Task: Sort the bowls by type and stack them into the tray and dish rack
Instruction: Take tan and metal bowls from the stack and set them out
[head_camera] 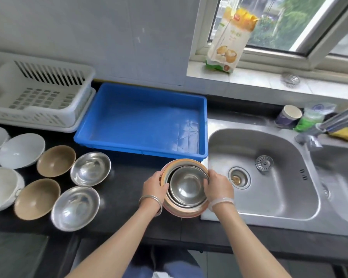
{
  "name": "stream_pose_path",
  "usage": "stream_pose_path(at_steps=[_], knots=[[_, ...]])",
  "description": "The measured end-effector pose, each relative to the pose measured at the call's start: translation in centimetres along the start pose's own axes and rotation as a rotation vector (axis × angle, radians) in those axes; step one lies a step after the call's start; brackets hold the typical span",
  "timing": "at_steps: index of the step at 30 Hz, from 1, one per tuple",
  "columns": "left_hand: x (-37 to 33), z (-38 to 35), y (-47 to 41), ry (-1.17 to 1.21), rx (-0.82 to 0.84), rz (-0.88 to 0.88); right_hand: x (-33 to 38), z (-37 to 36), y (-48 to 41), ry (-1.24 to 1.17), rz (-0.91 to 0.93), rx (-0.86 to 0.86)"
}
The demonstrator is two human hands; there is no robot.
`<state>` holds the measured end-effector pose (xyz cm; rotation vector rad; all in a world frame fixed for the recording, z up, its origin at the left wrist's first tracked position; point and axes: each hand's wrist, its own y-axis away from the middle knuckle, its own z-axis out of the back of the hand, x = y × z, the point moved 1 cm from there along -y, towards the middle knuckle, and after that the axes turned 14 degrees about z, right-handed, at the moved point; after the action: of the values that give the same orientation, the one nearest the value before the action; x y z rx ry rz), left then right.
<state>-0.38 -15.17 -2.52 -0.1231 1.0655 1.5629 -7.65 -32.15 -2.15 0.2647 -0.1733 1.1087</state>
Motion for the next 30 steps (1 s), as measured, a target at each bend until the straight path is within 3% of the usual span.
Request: stream_pose_path(at_steps=[14, 23, 30], knots=[[-0.2, -0.2, -0.2, -0.019, -0.009, 0.014, 0.3, 0.0, 0.6, -0.162, -0.054, -0.005], [0.0, -0.2, -0.5, -0.024, -0.013, 0.006, 0.9, 0.0, 0.0, -0.003, -0.002, 0.014], [-0.2, -0.3, -0.7, -0.050, -0.024, 0.014, 0.1, 1.3, 0.1, -0.129, -0.041, -0.102]])
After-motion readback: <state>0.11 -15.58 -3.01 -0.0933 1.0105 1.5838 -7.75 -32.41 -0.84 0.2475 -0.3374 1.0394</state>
